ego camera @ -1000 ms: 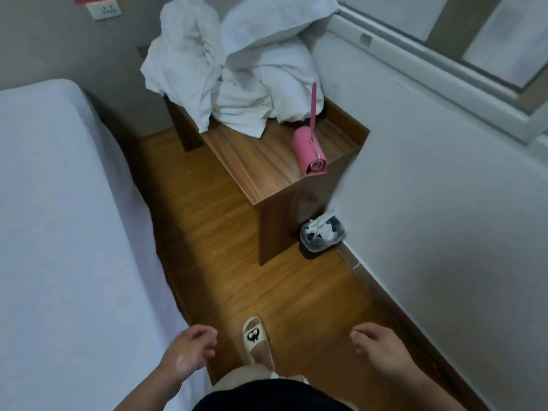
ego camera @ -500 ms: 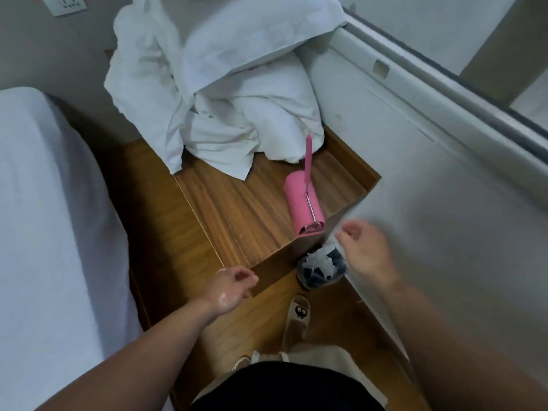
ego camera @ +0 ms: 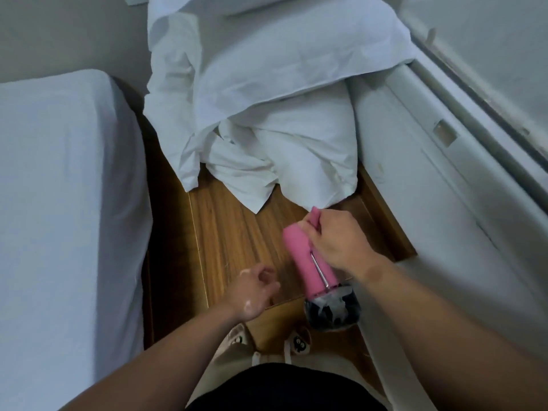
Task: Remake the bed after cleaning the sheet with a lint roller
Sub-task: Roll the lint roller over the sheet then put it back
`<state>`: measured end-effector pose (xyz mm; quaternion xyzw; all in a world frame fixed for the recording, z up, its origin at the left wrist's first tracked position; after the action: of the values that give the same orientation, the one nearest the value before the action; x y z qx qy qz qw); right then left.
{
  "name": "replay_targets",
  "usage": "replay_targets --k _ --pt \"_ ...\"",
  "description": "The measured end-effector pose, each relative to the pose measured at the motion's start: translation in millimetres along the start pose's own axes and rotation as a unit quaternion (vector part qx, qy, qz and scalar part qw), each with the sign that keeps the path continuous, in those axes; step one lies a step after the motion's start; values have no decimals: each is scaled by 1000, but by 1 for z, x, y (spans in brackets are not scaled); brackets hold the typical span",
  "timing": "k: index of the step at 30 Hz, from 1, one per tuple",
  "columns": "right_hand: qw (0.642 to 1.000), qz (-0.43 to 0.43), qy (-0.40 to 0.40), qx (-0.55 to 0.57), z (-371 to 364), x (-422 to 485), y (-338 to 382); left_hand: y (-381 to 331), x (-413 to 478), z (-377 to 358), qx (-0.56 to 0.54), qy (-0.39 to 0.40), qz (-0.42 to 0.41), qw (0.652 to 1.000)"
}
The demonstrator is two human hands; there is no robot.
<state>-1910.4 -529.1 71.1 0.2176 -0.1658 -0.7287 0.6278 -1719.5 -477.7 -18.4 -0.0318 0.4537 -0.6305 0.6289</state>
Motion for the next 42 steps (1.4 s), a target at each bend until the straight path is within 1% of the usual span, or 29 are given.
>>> replay_targets --k 2,3,5,7,10,13,18,20,23,26,28,30,35,39,42 --pt "997 53 63 -3 -5 4 7 -21 19 9 64 -53 -62 995" --pt "993 71 91 0 -6 3 11 -33 26 13 103 -81 -99 986" --pt "988 94 126 5 -6 1 19 -52 41 16 195 -116 -178 958" --pt "984 111 140 -5 -5 1 25 -60 58 9 283 -100 -224 927" --pt "983 104 148 -16 -8 2 25 -60 77 -7 349 -47 -240 904" --pt "987 79 139 -13 -14 3 23 -62 84 -17 355 -36 -264 896" --pt "984 50 166 -45 -18 -2 13 -61 96 -17 333 -30 -273 902" --pt "981 35 180 -62 -10 -10 0 -62 98 -18 322 -23 -271 907" --pt "981 -6 186 -49 12 -30 -34 -63 99 -19 308 -30 -276 910" --pt "987 -45 155 -28 48 -57 -69 -63 97 -18 301 -37 -278 912" --pt "991 -52 124 -10 71 -73 -77 -66 93 -18 289 -37 -278 915" --pt "994 -51 98 -7 89 -90 -77 -76 87 -23 295 -34 -294 909" --pt "995 -55 80 -2 92 -100 -84 -85 76 -34 325 -39 -308 893" --pt "998 -45 51 3 91 -97 -89 -76 78 -18 324 -70 -299 895" --pt "998 -43 35 0 98 -101 -88 -65 81 5 327 -100 -268 901"
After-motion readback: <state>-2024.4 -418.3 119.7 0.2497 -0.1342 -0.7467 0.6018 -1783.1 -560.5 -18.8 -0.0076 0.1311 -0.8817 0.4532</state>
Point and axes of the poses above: each hand's wrist, its own x-axis towards the middle knuckle, its own z-axis out of the back of the hand, y = z × x, the point moved 10 cm from there along x, towards the middle knuckle, and after that the axes turned 7 degrees about -y, right-handed, at the moved point
